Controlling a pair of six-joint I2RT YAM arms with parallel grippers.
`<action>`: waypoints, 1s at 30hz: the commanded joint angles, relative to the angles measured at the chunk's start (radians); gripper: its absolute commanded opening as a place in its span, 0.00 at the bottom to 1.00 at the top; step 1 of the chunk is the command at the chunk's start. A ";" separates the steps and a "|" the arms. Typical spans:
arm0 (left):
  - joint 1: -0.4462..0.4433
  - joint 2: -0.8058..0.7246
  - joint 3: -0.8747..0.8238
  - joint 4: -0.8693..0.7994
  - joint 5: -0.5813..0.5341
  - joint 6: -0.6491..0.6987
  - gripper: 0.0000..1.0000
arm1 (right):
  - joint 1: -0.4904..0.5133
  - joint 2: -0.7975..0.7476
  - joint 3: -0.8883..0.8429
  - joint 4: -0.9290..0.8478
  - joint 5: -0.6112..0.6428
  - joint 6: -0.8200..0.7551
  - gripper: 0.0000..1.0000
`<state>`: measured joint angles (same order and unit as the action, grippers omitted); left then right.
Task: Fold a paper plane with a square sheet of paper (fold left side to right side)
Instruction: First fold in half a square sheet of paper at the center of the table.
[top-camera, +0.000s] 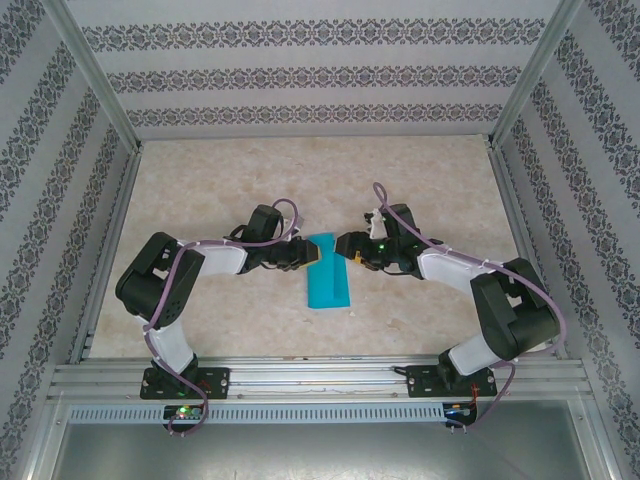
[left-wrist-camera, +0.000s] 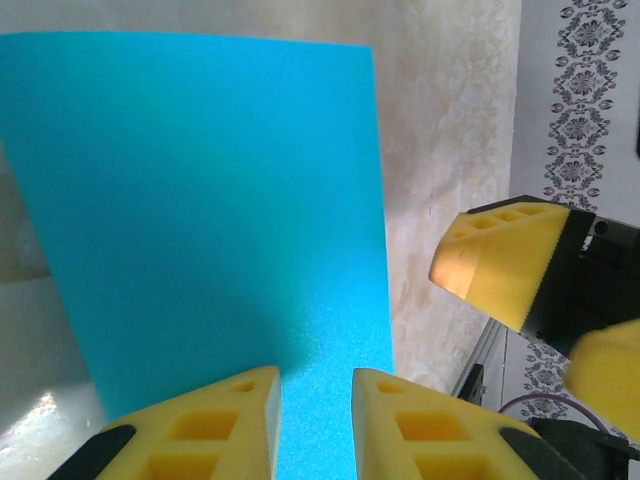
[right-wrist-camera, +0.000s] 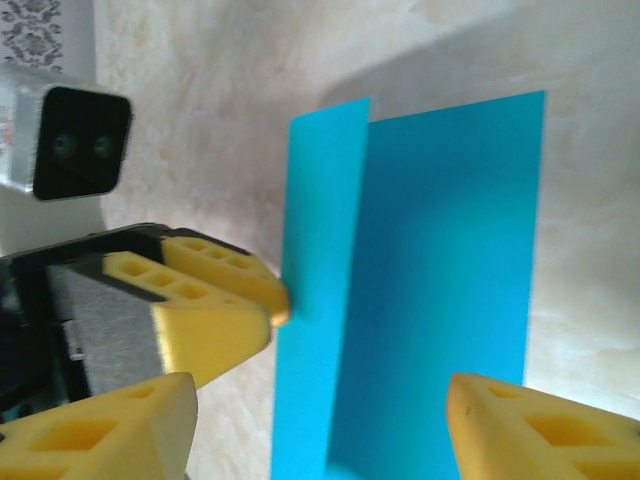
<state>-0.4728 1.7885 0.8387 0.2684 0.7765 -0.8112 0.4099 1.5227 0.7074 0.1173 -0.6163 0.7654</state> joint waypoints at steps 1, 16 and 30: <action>-0.018 0.020 0.026 -0.011 -0.008 0.012 0.26 | 0.026 0.044 -0.005 0.063 -0.045 0.030 0.67; -0.018 0.018 0.024 0.008 -0.036 -0.013 0.27 | 0.073 0.131 0.007 0.090 -0.041 0.075 0.49; -0.018 -0.075 0.007 -0.020 -0.051 0.004 0.40 | 0.070 0.137 0.036 0.050 -0.003 0.077 0.00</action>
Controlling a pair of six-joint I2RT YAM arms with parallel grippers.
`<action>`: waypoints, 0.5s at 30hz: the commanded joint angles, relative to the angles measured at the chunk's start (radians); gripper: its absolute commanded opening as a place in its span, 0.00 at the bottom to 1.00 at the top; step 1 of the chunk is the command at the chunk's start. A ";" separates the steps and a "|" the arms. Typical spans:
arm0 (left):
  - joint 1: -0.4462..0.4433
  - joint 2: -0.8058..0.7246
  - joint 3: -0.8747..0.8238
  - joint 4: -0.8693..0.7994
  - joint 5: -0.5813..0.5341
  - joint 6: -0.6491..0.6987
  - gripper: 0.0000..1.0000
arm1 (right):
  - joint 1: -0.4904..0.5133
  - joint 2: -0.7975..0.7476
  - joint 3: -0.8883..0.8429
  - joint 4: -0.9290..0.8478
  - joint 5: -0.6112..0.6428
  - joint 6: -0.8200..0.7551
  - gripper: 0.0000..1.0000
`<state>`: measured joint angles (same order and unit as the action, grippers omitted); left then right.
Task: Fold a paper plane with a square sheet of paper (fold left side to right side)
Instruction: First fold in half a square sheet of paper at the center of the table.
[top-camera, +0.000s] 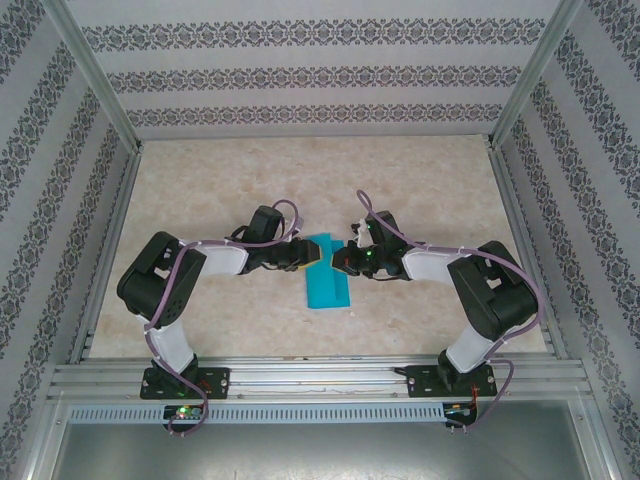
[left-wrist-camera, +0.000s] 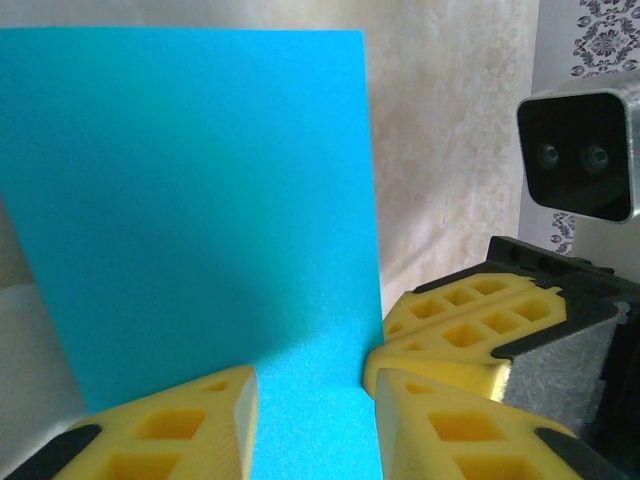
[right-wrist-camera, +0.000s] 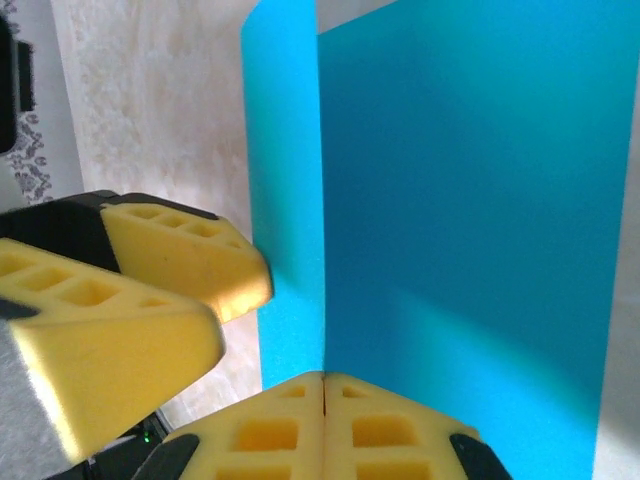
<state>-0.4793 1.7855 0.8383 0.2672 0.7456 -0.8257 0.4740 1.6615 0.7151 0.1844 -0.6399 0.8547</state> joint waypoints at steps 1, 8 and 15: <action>-0.012 -0.092 0.004 -0.040 -0.031 0.030 0.42 | 0.006 -0.003 0.032 -0.026 0.027 -0.017 0.00; -0.012 -0.198 -0.005 -0.240 -0.137 0.124 0.50 | 0.006 -0.012 0.052 -0.113 0.086 -0.061 0.00; -0.015 -0.178 0.015 -0.340 -0.173 0.180 0.54 | 0.011 -0.034 0.067 -0.192 0.156 -0.100 0.00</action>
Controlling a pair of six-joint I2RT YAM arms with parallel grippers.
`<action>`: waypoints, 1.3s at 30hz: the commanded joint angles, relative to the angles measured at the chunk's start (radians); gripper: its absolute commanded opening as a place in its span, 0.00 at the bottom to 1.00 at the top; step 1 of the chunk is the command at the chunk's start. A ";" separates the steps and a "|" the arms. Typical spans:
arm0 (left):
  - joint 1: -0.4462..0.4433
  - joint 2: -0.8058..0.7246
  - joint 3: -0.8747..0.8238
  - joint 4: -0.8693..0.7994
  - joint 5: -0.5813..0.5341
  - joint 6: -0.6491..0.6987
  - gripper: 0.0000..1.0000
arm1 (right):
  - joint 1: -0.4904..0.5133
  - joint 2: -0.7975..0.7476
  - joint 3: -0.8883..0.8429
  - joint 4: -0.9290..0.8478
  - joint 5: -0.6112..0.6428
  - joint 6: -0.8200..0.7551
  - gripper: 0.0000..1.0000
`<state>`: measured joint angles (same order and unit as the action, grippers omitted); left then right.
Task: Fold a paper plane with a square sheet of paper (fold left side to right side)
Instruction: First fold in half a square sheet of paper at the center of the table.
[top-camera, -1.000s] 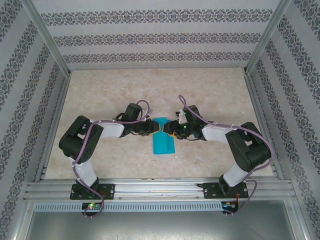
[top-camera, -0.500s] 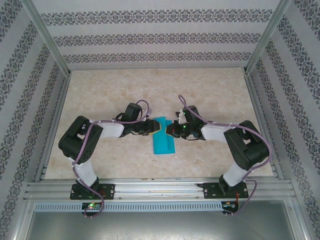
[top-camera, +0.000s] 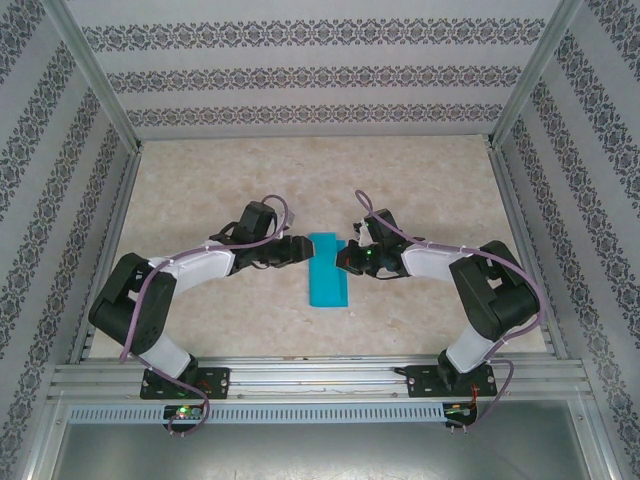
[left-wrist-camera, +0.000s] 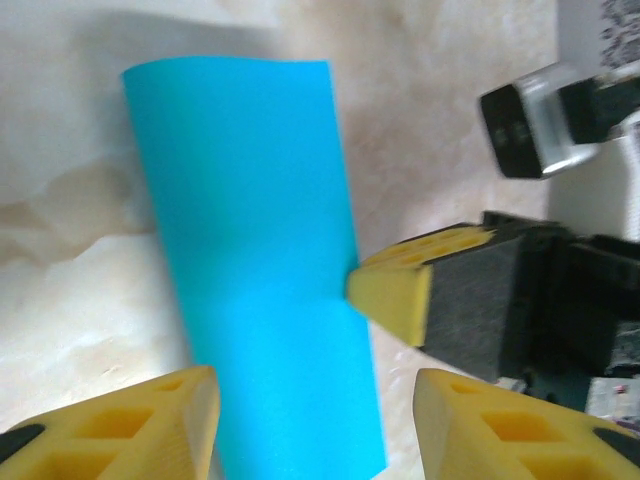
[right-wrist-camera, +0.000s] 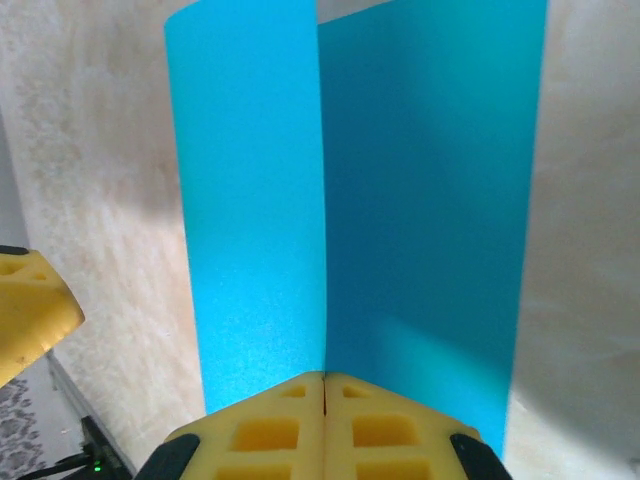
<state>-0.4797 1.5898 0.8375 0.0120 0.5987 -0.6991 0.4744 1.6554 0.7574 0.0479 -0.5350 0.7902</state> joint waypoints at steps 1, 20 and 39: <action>-0.016 0.030 0.021 -0.084 -0.022 0.055 0.54 | 0.011 -0.029 0.025 -0.063 0.056 -0.038 0.00; -0.081 0.239 0.162 -0.114 -0.062 0.058 0.53 | 0.015 -0.027 0.029 -0.103 0.084 -0.048 0.00; -0.155 0.332 0.226 -0.258 -0.201 0.047 0.46 | -0.011 -0.118 -0.011 -0.145 0.134 -0.056 0.32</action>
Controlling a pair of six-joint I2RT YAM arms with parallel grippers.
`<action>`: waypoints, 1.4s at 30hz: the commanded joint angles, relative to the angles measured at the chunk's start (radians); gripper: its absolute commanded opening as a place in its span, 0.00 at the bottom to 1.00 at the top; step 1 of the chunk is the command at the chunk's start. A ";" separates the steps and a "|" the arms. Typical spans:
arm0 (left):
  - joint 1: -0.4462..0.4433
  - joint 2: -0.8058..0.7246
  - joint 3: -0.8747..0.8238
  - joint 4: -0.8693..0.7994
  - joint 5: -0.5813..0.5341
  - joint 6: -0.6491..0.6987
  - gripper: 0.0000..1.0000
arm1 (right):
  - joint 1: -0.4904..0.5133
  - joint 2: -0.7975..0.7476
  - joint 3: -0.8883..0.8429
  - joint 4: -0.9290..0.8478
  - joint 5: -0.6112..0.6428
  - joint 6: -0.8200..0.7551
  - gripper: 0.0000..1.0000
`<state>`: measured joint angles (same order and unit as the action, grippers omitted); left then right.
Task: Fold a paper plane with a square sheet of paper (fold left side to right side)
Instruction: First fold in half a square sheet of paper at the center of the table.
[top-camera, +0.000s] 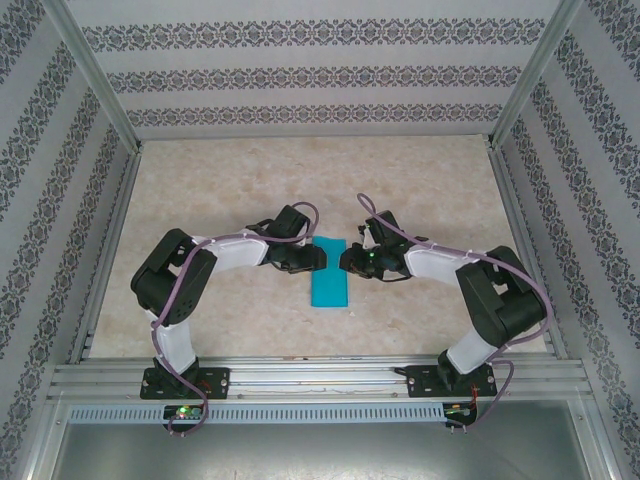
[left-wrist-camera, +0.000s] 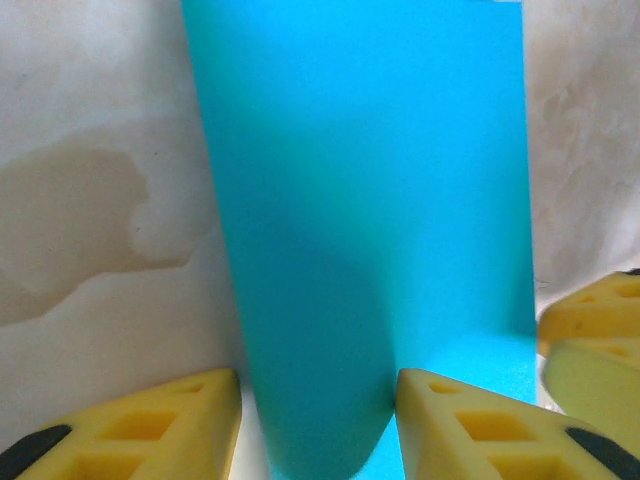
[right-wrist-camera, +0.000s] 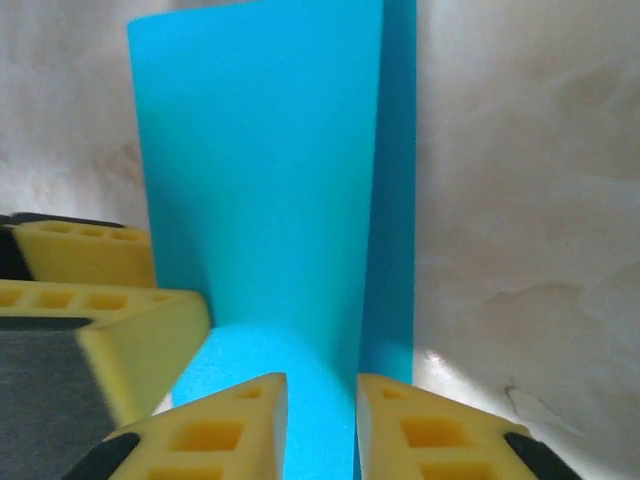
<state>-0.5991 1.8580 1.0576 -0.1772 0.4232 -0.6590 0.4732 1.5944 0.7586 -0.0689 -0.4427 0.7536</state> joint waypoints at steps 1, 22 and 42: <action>-0.037 0.066 0.009 -0.074 -0.025 0.007 0.46 | -0.017 -0.077 -0.020 -0.039 0.054 -0.025 0.36; -0.084 0.145 0.084 -0.196 -0.119 -0.020 0.47 | -0.141 -0.262 -0.099 -0.124 0.093 -0.092 0.45; -0.096 0.181 0.117 -0.215 -0.112 -0.021 0.48 | -0.142 -0.251 -0.100 -0.123 0.077 -0.096 0.45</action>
<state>-0.6483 1.9293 1.2049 -0.3752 0.3023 -0.6739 0.3420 1.3453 0.6773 -0.1768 -0.3561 0.6735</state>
